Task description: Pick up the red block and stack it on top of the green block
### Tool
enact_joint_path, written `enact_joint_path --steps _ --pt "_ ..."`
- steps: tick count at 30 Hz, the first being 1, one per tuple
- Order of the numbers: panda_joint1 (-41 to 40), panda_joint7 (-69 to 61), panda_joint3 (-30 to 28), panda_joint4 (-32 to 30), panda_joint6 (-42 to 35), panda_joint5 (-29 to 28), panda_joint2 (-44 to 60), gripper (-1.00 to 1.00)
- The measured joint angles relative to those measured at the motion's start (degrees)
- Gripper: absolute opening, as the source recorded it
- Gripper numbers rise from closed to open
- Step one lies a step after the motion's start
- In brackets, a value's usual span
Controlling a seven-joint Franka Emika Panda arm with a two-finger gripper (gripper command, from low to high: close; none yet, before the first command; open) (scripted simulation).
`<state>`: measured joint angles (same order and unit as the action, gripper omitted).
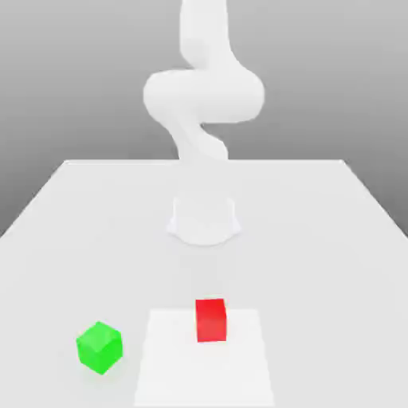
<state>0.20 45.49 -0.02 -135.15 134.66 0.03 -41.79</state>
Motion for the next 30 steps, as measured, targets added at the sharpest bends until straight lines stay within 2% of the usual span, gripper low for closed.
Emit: enact_joint_path --steps 17,24,25,30 --pt "1.5 -2.8 0.1 -27.3 24.7 0.0 35.9 0.00" --pt "1.5 -2.9 0.1 -27.3 37.4 -0.2 51.4 0.00" --pt "1.5 -2.9 0.1 -27.1 38.9 -0.2 53.1 -1.00" --pt "1.5 -2.7 0.1 -27.1 38.9 -0.4 53.1 -1.00"
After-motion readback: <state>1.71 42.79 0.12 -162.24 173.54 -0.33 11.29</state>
